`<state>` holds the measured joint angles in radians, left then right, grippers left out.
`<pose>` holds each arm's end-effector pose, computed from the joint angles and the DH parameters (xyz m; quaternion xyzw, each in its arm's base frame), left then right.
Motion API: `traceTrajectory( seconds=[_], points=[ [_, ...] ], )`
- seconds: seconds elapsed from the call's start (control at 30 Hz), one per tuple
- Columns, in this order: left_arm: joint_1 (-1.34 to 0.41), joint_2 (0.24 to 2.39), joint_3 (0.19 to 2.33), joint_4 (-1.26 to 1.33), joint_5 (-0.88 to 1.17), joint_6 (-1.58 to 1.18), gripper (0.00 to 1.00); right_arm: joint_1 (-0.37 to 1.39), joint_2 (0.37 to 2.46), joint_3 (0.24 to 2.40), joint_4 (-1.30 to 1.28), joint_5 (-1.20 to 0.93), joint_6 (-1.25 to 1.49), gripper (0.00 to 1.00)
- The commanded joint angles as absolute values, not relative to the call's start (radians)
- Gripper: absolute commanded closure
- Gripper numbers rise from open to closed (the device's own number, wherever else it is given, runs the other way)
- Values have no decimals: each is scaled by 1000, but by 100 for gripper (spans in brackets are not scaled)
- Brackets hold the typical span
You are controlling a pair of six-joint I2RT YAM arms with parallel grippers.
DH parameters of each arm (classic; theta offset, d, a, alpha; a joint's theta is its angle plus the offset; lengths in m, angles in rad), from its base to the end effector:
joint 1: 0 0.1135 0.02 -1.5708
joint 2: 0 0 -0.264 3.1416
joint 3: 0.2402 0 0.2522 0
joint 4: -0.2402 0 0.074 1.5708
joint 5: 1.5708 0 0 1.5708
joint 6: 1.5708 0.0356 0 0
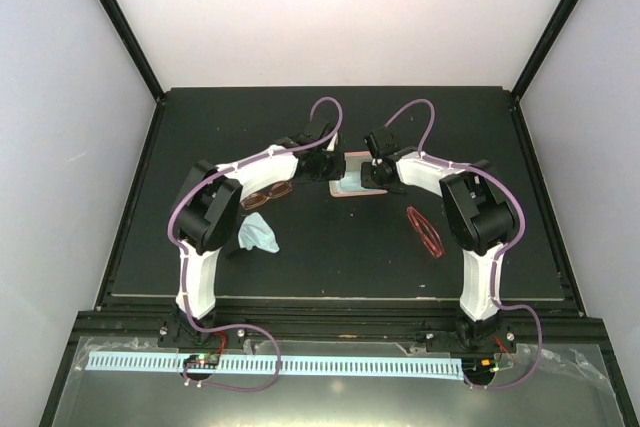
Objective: Organize the sunglasses
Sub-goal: Place the glasses cleaning cloth in the sunglasses case, then pick up the sunglasses from the center of the board.
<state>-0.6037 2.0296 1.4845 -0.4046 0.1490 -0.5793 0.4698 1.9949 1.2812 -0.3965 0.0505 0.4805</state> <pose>0.3601 -0.2547 0.1857 0.0343 0.9492 -0.2288 0.2134 0.3591 0.1803 0.1410 0.0110 0.9732 0.0825 0.2142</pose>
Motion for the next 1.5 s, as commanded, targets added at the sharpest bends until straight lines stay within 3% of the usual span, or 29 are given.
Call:
traceTrajectory(
  seconds=[0.0, 0.17, 0.33, 0.6, 0.77, 0.87, 1.0, 1.07, 1.2, 1.37, 1.47],
  points=[
    [-601, 2067, 1475, -314, 300, -568, 87, 463, 2010, 1287, -410, 63, 492, 85],
    [-601, 2129, 1479, -296, 341, -583, 90, 462, 2001, 1295, -424, 63, 492, 85],
    [-601, 2153, 1479, -375, 255, -587, 89, 462, 2020, 1308, -467, 87, 500, 85],
    [-602, 2088, 1440, -476, 77, -585, 80, 462, 1985, 1298, -499, 169, 524, 84],
    [-602, 1996, 1439, -440, 190, -537, 70, 462, 1895, 1271, -480, 149, 516, 81],
    [-603, 1933, 1429, -421, 248, -530, 65, 462, 1782, 1221, -479, 164, 518, 72],
    [-603, 1813, 1350, -388, 271, -539, 60, 462, 1613, 1103, -507, 235, 528, 46],
    [-603, 1747, 1283, -355, 298, -550, 59, 460, 1537, 1039, -539, 268, 545, 39],
    [-607, 1614, 1096, -297, 357, -578, 59, 460, 1382, 899, -612, 298, 591, 38],
    [-613, 1465, 895, -264, 391, -597, 58, 460, 1235, 763, -654, 187, 601, 49],
    [-613, 1401, 820, -259, 404, -601, 58, 462, 1221, 707, -650, 129, 613, 50]
  ],
)
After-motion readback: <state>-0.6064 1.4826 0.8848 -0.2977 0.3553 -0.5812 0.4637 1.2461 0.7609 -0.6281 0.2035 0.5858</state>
